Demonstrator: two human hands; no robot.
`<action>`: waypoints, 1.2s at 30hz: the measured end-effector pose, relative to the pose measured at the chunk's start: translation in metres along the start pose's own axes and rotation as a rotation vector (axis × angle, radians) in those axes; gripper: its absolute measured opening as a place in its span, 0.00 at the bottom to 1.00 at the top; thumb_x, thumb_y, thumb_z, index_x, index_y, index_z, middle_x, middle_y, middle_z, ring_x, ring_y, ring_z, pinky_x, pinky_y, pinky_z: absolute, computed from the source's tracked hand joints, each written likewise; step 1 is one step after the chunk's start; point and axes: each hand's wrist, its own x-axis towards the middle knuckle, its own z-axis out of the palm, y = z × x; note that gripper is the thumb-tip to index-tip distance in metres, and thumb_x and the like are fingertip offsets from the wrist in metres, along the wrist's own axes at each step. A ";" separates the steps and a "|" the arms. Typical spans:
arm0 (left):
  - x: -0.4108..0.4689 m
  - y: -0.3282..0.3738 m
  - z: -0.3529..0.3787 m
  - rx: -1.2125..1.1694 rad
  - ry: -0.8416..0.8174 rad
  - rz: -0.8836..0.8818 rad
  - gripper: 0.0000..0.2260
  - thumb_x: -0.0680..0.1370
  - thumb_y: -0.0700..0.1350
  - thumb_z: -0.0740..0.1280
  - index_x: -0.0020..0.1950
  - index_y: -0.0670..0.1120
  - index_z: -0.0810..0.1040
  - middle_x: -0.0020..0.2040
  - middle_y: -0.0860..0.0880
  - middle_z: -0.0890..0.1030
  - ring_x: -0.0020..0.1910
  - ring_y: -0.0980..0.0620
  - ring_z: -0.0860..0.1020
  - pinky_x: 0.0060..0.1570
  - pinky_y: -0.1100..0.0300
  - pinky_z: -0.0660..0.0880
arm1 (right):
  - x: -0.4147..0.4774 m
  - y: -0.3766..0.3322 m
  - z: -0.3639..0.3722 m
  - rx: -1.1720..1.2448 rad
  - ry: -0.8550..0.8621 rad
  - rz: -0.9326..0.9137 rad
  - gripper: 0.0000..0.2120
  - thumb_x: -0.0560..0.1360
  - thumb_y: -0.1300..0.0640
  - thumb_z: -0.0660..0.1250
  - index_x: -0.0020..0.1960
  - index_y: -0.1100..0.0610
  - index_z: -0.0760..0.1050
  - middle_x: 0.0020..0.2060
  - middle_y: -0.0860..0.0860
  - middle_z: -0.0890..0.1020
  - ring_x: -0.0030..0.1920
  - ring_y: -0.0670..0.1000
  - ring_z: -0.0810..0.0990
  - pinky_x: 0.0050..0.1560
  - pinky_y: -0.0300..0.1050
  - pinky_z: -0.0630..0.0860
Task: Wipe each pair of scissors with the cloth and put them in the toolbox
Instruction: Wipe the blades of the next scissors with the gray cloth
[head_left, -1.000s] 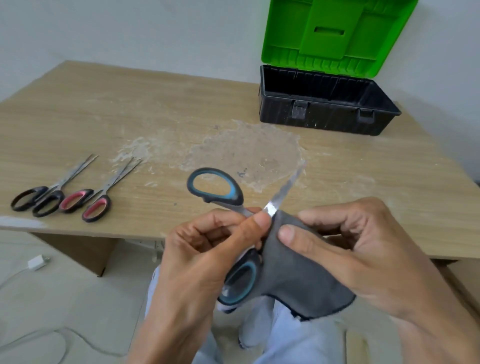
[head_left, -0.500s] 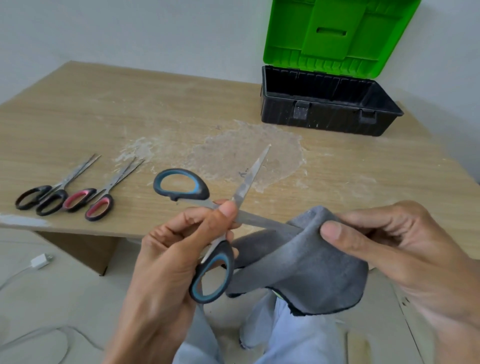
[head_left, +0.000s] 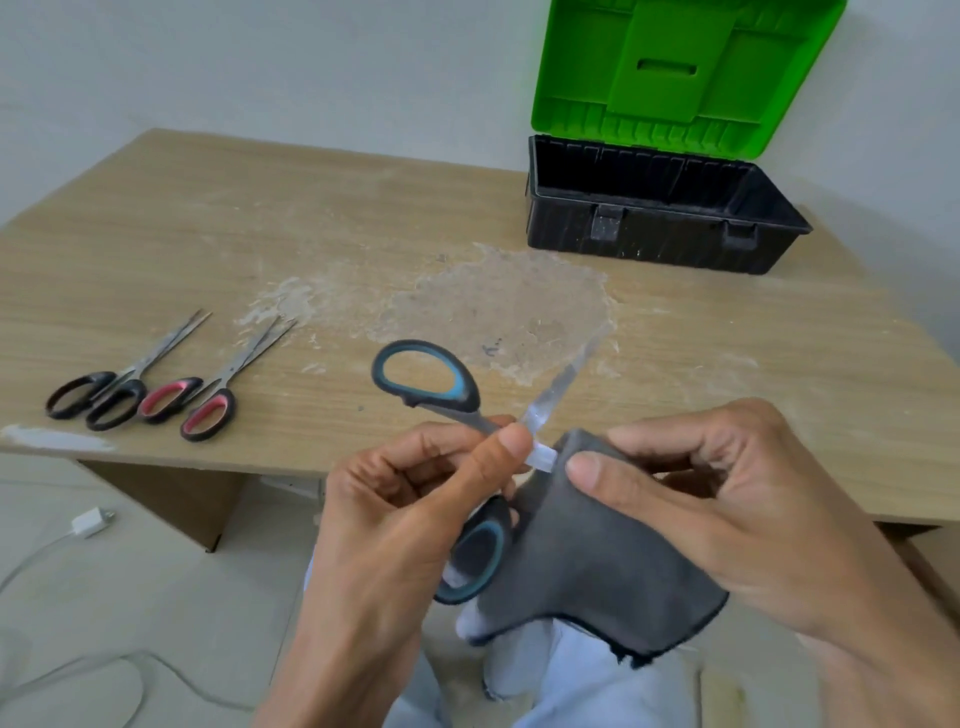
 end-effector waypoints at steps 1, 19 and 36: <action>0.000 -0.001 0.002 0.002 -0.008 -0.012 0.09 0.60 0.45 0.77 0.33 0.40 0.83 0.31 0.41 0.81 0.29 0.50 0.77 0.30 0.64 0.75 | 0.001 -0.001 0.004 -0.002 -0.012 -0.013 0.27 0.76 0.36 0.69 0.42 0.62 0.85 0.31 0.60 0.82 0.31 0.60 0.78 0.31 0.53 0.73; 0.002 0.006 -0.014 -0.014 0.082 0.013 0.09 0.62 0.44 0.76 0.36 0.39 0.84 0.29 0.46 0.81 0.25 0.54 0.75 0.26 0.68 0.73 | -0.017 0.006 -0.027 0.078 0.044 0.130 0.21 0.72 0.33 0.73 0.46 0.50 0.90 0.37 0.63 0.86 0.40 0.68 0.85 0.38 0.62 0.78; -0.003 0.008 -0.015 0.084 0.095 0.214 0.06 0.62 0.45 0.76 0.34 0.42 0.85 0.33 0.47 0.85 0.29 0.56 0.78 0.30 0.69 0.74 | -0.013 -0.012 -0.025 0.000 -0.008 0.043 0.14 0.74 0.33 0.70 0.48 0.39 0.89 0.37 0.38 0.88 0.37 0.38 0.86 0.39 0.26 0.74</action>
